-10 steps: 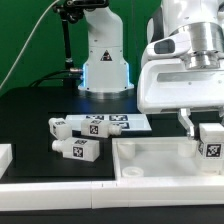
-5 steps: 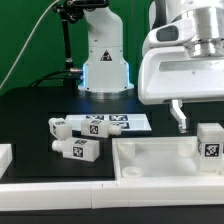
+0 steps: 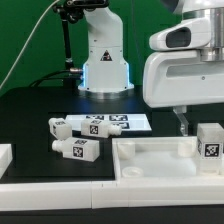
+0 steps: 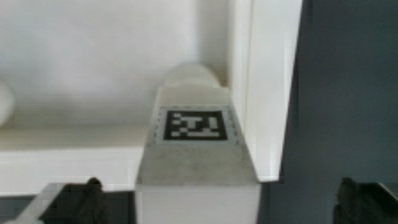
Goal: Assemble one leg
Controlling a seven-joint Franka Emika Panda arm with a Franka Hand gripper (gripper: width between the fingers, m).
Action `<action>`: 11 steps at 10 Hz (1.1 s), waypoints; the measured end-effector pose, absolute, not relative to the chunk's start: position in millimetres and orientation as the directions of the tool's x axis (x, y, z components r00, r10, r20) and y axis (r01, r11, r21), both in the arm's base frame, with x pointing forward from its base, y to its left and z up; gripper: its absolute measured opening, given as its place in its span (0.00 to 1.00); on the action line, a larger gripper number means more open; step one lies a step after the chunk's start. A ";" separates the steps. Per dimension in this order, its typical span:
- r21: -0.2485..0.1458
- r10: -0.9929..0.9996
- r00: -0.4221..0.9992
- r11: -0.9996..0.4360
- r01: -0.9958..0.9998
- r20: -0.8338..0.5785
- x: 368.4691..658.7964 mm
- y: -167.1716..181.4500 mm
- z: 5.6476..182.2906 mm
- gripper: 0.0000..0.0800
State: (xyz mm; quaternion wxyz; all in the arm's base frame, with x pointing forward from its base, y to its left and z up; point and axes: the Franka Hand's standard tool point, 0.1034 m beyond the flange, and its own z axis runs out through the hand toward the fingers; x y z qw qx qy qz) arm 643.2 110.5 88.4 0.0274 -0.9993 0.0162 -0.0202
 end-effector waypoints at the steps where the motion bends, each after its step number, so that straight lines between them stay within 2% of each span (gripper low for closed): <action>1: -0.054 -0.043 0.999 -0.998 -0.043 -0.013 639.7 106.6 83.6 0.81; 2: -0.054 -0.052 0.995 -0.997 -0.057 -0.085 635.1 106.4 82.3 0.81; 3: -0.054 -0.057 0.996 -0.997 -0.061 -0.062 641.3 106.3 83.5 0.81; 4: -0.051 -0.092 0.994 -0.994 -0.095 -0.065 640.3 105.9 82.4 0.64; 5: -0.050 -0.104 0.992 -0.993 -0.108 -0.066 640.3 105.7 82.3 0.64; 6: -0.046 -0.182 0.981 -0.982 -0.186 -0.070 640.2 105.9 82.1 0.47; 7: -0.041 -0.248 0.966 -0.967 -0.251 -0.073 640.1 105.9 82.0 0.36; 11: -0.017 -0.522 0.849 -0.851 -0.525 -0.083 639.8 105.9 81.1 0.36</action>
Offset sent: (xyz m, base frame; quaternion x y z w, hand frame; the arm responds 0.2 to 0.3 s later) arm 0.0000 0.0000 0.0000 0.0000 0.0000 0.0650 0.9979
